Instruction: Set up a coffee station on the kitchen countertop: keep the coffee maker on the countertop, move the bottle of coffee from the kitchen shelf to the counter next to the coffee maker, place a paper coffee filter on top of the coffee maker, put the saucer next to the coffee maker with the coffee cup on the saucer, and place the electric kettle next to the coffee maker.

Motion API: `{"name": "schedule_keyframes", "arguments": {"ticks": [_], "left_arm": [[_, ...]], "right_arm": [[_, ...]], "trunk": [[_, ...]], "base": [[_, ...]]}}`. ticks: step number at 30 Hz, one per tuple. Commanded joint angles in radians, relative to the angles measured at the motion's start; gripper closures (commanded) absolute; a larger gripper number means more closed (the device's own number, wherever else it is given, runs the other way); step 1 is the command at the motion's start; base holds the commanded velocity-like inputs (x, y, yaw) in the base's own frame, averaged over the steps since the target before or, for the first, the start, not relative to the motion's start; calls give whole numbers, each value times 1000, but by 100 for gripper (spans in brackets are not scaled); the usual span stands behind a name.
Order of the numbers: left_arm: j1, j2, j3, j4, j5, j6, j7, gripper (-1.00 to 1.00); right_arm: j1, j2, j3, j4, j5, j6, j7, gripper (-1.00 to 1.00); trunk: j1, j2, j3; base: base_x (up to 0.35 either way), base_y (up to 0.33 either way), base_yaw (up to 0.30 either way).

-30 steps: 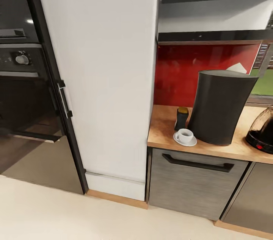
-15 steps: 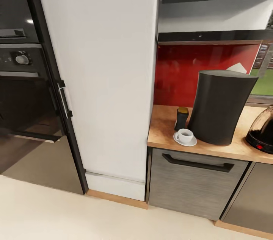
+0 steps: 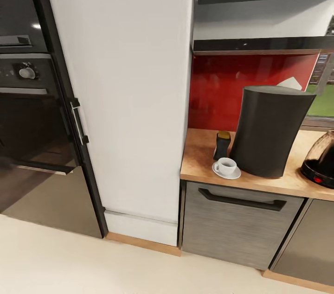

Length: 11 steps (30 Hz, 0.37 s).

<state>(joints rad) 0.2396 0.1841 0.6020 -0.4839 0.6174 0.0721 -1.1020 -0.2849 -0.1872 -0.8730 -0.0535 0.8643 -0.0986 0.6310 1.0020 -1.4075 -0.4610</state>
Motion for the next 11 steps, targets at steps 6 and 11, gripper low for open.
{"name": "schedule_keyframes", "arguments": {"ticks": [6, 11], "left_arm": [[0, 1, 1, -1, 5, 8, -2, -100], [0, 2, 4, -1, 5, 8, -2, -100]], "right_arm": [[0, 42, -9, 23, 10, -4, 3, -100], [0, 45, -9, 25, 10, -4, 3, -100]], "trunk": [[0, -1, -1], [0, -1, -1]], "base": [[0, 0, 0], [0, 0, 0]]}}
